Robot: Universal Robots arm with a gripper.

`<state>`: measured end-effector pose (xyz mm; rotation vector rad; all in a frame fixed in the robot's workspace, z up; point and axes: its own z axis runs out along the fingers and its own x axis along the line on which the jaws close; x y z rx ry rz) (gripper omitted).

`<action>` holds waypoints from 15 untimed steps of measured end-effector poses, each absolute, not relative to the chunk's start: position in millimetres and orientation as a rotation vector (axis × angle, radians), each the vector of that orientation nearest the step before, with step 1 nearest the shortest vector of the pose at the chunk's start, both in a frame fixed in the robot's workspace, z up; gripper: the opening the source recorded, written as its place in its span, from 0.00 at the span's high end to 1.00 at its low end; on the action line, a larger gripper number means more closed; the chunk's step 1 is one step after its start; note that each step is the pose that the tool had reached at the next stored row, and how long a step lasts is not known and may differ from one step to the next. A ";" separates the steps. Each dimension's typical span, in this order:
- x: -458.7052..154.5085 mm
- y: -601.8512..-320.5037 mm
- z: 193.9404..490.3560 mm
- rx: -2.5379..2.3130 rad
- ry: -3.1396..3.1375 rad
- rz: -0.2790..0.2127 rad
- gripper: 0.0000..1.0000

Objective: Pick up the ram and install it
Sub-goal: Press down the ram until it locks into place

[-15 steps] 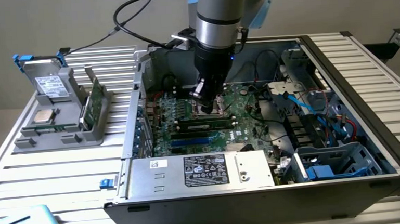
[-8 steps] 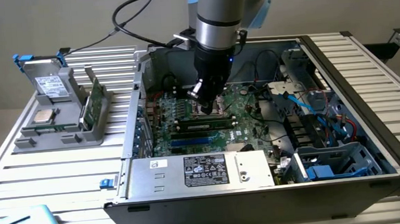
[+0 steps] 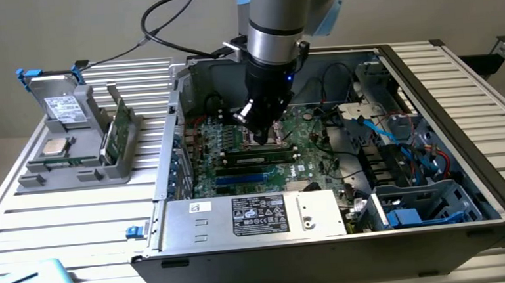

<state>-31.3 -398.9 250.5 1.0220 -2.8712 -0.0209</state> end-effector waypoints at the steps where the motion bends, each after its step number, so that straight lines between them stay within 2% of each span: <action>1: -31.3 -398.9 250.5 1.000 -2.879 -0.022 0.89; 9: -31.3 -398.9 250.5 0.842 -2.930 -0.027 0.89; 15: -31.3 -399.0 250.5 0.748 -2.956 -0.012 0.89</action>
